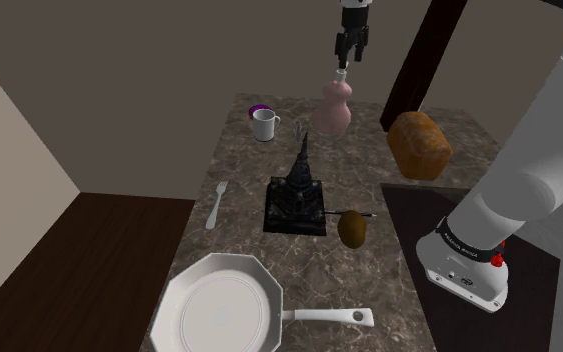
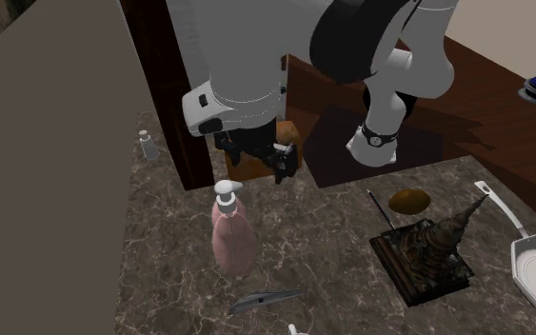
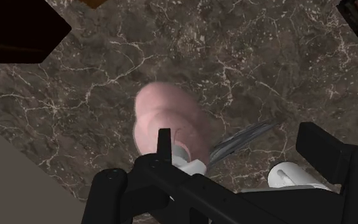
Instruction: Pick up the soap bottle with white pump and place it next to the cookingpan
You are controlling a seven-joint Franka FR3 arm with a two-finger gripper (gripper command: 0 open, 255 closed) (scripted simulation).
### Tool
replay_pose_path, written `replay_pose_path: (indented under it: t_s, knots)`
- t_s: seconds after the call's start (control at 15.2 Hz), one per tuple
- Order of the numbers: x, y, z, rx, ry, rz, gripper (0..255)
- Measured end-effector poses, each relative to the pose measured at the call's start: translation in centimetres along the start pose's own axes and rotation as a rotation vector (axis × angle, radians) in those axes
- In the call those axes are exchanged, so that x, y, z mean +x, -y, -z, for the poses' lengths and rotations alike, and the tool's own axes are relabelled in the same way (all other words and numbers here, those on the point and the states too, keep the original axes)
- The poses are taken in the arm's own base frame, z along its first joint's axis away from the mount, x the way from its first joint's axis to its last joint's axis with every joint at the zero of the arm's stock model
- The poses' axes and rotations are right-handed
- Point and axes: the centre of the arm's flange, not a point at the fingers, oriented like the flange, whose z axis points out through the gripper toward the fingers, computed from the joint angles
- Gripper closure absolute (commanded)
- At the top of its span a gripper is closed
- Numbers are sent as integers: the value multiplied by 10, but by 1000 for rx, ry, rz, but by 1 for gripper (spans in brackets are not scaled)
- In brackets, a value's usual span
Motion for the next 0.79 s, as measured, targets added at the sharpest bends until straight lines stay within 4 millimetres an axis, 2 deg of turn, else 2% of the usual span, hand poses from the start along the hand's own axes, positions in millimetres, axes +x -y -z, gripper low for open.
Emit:
replay_pose_path:
  t_s: [0.33,0.79]
  knots:
    - [54,-36,0,-4,-12,-8,0]
    - [63,-44,-32,-5,-14,-8,0]
